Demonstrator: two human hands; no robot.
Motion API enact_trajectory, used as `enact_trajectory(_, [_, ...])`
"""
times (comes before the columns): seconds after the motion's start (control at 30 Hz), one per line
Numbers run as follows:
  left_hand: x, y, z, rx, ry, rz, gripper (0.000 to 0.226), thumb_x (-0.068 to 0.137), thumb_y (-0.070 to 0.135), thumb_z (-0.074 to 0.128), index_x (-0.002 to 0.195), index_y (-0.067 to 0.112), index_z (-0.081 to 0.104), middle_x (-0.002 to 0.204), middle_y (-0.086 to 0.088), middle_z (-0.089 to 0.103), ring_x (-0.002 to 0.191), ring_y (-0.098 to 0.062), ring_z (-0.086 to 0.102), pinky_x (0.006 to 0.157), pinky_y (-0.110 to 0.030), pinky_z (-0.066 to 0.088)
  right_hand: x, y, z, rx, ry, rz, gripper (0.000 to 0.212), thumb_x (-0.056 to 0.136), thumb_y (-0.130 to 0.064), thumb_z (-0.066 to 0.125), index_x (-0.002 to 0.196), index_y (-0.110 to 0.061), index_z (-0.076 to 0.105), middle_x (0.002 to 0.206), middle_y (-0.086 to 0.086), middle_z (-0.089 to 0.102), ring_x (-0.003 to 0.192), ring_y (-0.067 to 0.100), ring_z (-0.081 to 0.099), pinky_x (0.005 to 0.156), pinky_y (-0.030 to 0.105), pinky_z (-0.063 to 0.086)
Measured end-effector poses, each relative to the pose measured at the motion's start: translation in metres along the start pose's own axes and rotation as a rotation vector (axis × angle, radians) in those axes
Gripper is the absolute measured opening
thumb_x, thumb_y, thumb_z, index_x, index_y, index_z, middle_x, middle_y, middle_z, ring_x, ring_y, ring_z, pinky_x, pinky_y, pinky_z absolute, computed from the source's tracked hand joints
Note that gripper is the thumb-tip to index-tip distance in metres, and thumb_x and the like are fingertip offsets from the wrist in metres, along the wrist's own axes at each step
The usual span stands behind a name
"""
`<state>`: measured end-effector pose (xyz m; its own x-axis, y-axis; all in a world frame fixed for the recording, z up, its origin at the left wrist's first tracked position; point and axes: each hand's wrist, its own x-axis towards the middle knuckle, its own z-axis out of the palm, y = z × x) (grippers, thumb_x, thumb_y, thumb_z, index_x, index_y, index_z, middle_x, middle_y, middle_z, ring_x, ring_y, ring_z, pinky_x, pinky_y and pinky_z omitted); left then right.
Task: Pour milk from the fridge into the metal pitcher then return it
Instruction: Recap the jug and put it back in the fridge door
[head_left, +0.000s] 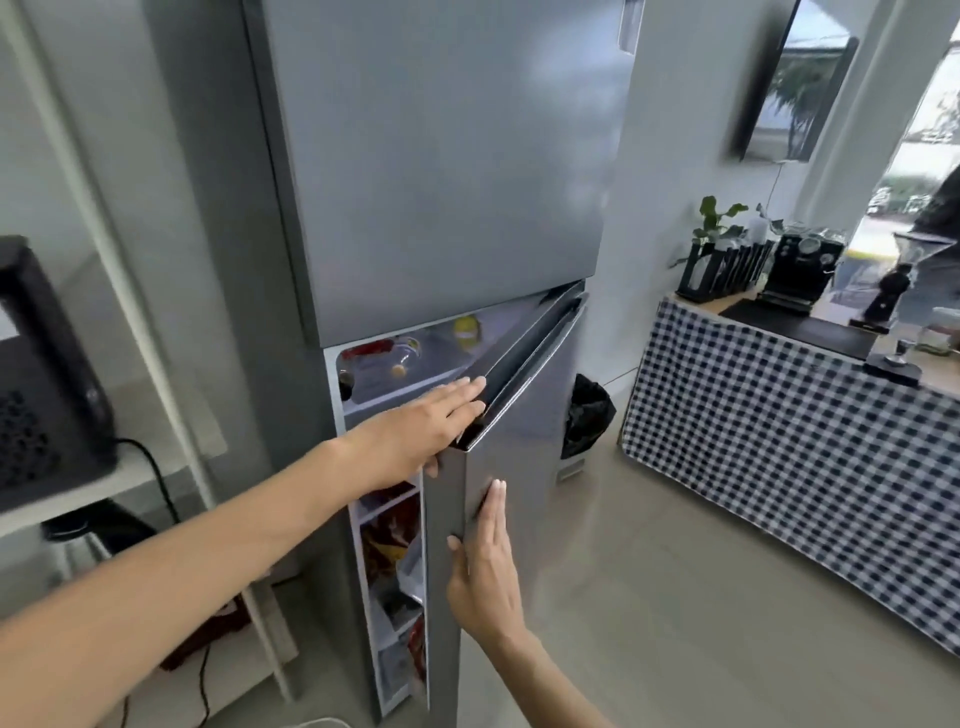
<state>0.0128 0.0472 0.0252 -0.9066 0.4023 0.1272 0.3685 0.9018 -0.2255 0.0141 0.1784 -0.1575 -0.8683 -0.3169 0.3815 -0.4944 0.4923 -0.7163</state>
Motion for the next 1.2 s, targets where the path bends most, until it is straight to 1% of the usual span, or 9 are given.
enact_trajectory(0.17, [-0.015,-0.057,0.013,0.132,0.021,-0.007,0.091,0.079,-0.009,0.062,0.151,0.01,0.01,0.16,-0.007,0.004,0.148,-0.018,0.005,0.111,-0.021,-0.008,0.031,-0.025,0.038,-0.08,0.021,-0.047,0.083,0.097,-0.027,0.042,0.145,-0.017,-0.025,0.157,0.003,-0.025,0.145,0.013,-0.017,0.119,0.028,0.0])
enact_trajectory(0.23, [-0.017,-0.071,0.014,0.218,0.008,0.016,0.091,0.067,0.005,0.081,0.145,0.006,0.033,0.155,-0.013,0.027,0.142,-0.024,0.028,0.111,-0.028,0.007,0.04,-0.032,0.054,-0.111,0.034,-0.042,0.083,0.098,-0.03,0.041,0.146,-0.017,-0.025,0.157,0.003,-0.026,0.146,0.016,-0.017,0.119,0.029,-0.001])
enact_trajectory(0.3, [-0.019,-0.082,0.014,0.282,0.016,0.031,0.088,0.061,0.036,0.086,0.135,0.004,0.05,0.144,-0.015,0.045,0.132,-0.029,0.046,0.108,-0.033,0.023,0.048,-0.037,0.067,-0.116,0.044,-0.028,0.08,0.098,-0.033,0.04,0.146,-0.018,-0.023,0.156,0.002,-0.026,0.146,0.015,-0.017,0.117,0.025,-0.003])
enact_trajectory(0.37, [-0.022,-0.091,0.021,0.324,-0.001,0.029,0.087,0.077,0.058,0.063,0.142,0.005,0.041,0.15,-0.015,0.036,0.138,-0.032,0.036,0.113,-0.038,0.024,0.055,-0.041,0.078,-0.119,0.047,-0.023,0.079,0.099,-0.035,0.039,0.146,-0.018,-0.021,0.156,0.001,-0.026,0.146,0.014,-0.016,0.115,0.024,-0.004])
enact_trajectory(0.43, [-0.025,-0.096,0.028,0.368,-0.008,-0.021,0.086,0.086,0.067,0.034,0.148,0.007,0.027,0.155,-0.014,0.026,0.143,-0.032,0.024,0.116,-0.041,0.021,0.063,-0.043,0.088,-0.134,0.046,-0.028,0.078,0.099,-0.036,0.039,0.148,-0.017,-0.017,0.157,0.001,-0.024,0.147,0.014,-0.014,0.116,0.024,-0.003])
enact_trajectory(0.53, [-0.027,-0.101,0.045,0.464,-0.081,-0.03,0.084,0.088,0.065,0.011,0.151,0.01,0.003,0.159,-0.013,0.004,0.148,-0.028,0.001,0.118,-0.044,0.0,0.075,-0.046,0.102,-0.14,0.017,-0.011,0.076,0.099,-0.039,0.038,0.151,-0.017,-0.013,0.158,0.001,-0.023,0.148,0.014,-0.012,0.117,0.026,0.0])
enact_trajectory(0.67, [-0.029,-0.118,0.057,0.511,-0.039,-0.054,0.079,0.092,0.062,0.011,0.151,0.011,-0.005,0.159,-0.013,-0.007,0.147,-0.026,-0.006,0.116,-0.044,-0.009,0.092,-0.047,0.111,-0.164,-0.038,-0.018,0.075,0.099,-0.038,0.035,0.151,-0.018,-0.015,0.158,-0.002,-0.024,0.147,0.012,-0.015,0.117,0.026,-0.003])
enact_trajectory(0.93, [-0.027,-0.14,0.057,0.466,-0.103,-0.087,0.074,0.096,0.059,0.014,0.149,0.015,-0.014,0.158,-0.009,-0.016,0.148,-0.023,-0.008,0.119,-0.039,-0.002,0.109,-0.051,0.116,-0.18,-0.108,0.005,0.078,0.099,-0.029,0.037,0.145,-0.015,-0.025,0.155,-0.001,-0.03,0.146,0.012,-0.017,0.115,0.028,-0.002])
enact_trajectory(1.2, [-0.02,-0.126,0.056,0.427,-0.109,-0.128,0.077,0.095,0.06,0.012,0.151,0.011,-0.009,0.159,-0.01,-0.012,0.148,-0.023,-0.008,0.119,-0.041,-0.002,0.108,-0.037,0.087,-0.232,-0.172,-0.004,0.071,0.1,-0.032,0.034,0.153,-0.017,-0.012,0.159,-0.004,-0.018,0.147,0.012,-0.013,0.116,0.029,-0.004])
